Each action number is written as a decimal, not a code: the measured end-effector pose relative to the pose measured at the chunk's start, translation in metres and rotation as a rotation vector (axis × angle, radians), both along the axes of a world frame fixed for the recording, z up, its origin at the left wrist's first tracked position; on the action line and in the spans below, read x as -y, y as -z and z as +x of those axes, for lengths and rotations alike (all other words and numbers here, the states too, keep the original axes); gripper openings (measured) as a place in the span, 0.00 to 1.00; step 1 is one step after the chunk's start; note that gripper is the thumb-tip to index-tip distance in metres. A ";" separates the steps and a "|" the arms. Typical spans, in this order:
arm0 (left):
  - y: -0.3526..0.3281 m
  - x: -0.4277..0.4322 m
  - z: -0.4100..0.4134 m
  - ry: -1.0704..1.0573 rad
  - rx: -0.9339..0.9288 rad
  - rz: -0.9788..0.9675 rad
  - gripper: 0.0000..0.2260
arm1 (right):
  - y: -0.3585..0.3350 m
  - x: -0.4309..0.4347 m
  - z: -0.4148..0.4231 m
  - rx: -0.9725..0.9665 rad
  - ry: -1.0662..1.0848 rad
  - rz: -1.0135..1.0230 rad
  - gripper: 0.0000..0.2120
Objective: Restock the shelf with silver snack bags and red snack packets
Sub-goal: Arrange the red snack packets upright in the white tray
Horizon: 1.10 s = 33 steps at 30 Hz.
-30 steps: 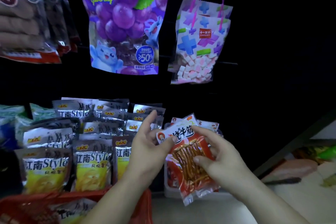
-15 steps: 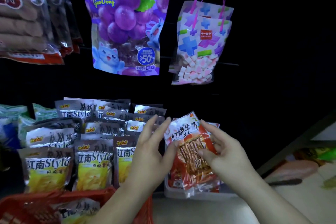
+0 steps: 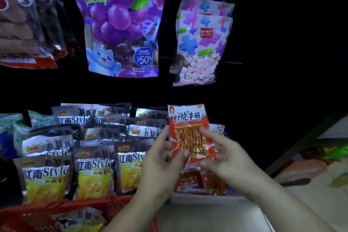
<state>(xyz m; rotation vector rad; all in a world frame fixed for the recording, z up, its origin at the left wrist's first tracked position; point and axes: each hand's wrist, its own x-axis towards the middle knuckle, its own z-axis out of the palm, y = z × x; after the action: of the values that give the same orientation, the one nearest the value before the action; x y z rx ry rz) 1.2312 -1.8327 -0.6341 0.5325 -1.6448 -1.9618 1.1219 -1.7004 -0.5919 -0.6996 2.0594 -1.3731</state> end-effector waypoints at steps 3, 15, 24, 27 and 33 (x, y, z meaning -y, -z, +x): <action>0.003 0.010 0.002 0.107 0.014 -0.004 0.40 | -0.001 0.003 -0.003 -0.044 0.118 -0.081 0.36; 0.000 -0.004 -0.007 0.004 0.131 -0.167 0.18 | 0.010 0.007 0.004 -0.223 0.051 -0.089 0.26; 0.002 0.002 -0.006 0.117 -0.032 0.298 0.11 | 0.011 0.015 0.001 -0.239 0.185 -0.219 0.27; 0.003 0.001 -0.004 0.055 -0.025 0.213 0.18 | 0.010 0.015 0.003 -0.061 0.158 -0.292 0.30; 0.006 0.009 -0.004 0.068 -0.041 -0.002 0.33 | 0.012 0.014 -0.004 -0.104 0.219 -0.248 0.32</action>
<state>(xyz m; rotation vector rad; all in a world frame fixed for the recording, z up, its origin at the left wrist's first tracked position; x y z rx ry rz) 1.2276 -1.8419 -0.6403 0.4382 -1.6590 -2.0057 1.1180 -1.7142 -0.6040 -0.6742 2.1177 -1.7728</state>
